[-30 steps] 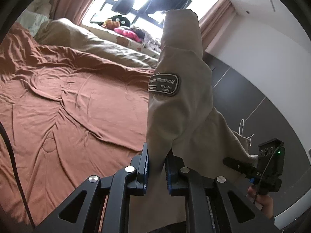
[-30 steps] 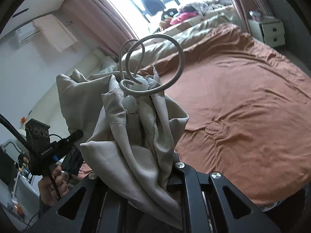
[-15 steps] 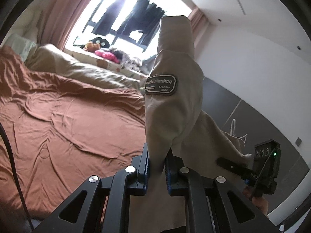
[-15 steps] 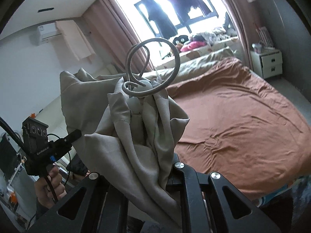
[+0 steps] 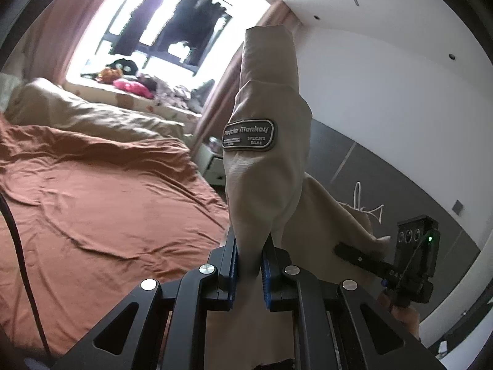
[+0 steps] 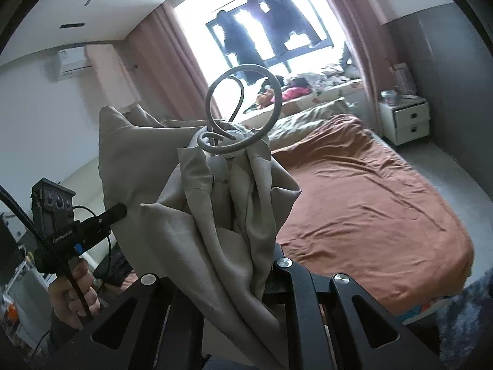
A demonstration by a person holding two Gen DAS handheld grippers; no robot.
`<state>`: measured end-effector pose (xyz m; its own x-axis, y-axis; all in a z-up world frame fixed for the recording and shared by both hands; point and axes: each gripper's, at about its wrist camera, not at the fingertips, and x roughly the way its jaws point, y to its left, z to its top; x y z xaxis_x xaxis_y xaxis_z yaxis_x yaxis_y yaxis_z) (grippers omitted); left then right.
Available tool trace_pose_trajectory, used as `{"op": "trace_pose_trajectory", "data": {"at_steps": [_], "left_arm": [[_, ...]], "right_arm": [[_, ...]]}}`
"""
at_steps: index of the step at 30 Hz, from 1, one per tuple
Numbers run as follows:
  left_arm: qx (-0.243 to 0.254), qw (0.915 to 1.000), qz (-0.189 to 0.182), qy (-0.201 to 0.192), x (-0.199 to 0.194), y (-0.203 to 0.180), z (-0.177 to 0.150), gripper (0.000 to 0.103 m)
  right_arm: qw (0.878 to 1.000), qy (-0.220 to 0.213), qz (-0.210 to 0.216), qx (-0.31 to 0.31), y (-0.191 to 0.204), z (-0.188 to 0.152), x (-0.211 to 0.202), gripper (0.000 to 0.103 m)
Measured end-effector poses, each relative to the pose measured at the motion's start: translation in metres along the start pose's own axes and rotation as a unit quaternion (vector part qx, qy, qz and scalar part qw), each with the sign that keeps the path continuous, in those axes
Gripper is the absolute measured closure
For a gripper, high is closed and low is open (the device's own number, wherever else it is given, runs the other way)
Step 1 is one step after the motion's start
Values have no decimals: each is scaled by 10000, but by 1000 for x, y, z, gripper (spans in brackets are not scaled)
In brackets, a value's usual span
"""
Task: Fold large clothes
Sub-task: 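Lift the folded jacket off the bed with both tools and carry it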
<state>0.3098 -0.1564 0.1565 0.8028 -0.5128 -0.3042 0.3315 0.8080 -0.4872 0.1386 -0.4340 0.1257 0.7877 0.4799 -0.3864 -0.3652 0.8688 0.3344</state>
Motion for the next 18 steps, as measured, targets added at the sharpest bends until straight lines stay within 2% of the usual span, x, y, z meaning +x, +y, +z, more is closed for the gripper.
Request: {"op": "trace_pose_trajectory", "data": {"at_steps": [9,18], "left_arm": [[-26,9979,-521,375,98,-26,-2,90],[-206,9919,-927,847,205,-57,-9,90]], "right_arm": [[9983,-4,-575,127,-51,28,-17,96],[9923,42,-1203,298,-76,53,-30,96]]}}
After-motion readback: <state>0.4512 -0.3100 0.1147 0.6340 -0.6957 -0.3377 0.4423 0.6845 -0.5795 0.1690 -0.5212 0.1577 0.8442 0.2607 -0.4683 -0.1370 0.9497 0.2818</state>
